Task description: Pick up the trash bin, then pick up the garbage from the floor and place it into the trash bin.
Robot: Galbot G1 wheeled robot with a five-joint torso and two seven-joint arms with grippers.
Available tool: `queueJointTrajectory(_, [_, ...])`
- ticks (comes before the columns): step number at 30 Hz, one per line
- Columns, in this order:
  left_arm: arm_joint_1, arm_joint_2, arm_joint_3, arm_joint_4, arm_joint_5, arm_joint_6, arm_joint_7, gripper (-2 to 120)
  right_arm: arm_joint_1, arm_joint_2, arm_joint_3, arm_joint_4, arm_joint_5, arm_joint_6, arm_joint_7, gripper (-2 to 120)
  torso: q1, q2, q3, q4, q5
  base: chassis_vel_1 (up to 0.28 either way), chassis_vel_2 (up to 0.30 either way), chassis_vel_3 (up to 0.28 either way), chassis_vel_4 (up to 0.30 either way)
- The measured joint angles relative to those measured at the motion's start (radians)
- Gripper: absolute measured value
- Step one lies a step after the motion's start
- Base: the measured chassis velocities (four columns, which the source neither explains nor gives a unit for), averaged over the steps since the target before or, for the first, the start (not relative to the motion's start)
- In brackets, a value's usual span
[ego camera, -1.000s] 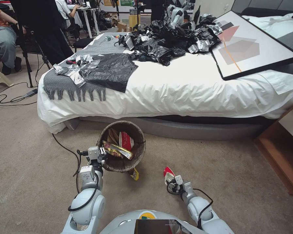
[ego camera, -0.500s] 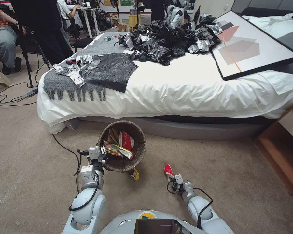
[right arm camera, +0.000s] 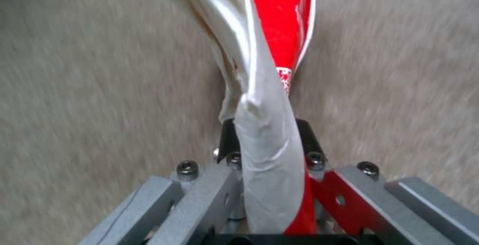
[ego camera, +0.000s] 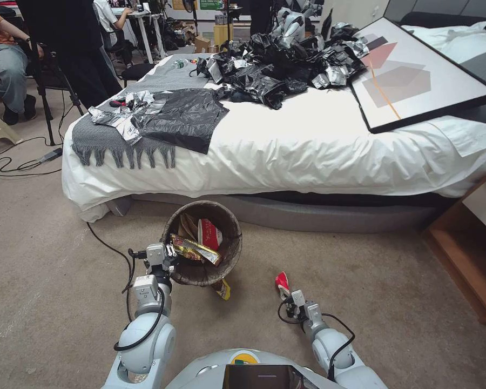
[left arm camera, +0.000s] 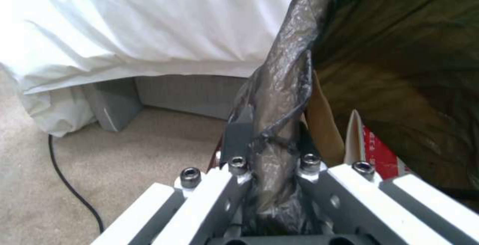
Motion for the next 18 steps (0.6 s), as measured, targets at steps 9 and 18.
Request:
queueJointTrajectory(9, [0.000, 0.000, 0.000, 0.001, 0.002, 0.000, 0.000, 2, -0.035, 0.014, 0.033, 0.113, 0.012, 0.092, 0.036, 4, 0.000, 0.000, 0.000, -0.0001, -0.0003, 0.000, 0.000, 0.000, 0.000])
queueJointTrajectory(18, [-0.005, -0.002, 0.002, 0.013, 0.005, 0.001, 0.000, 2, -0.042, 0.024, 0.051, 0.255, 0.055, 0.295, 0.041, 4, 0.000, 0.000, 0.000, -0.0001, -0.0006, 0.000, 0.000, 0.000, 0.000])
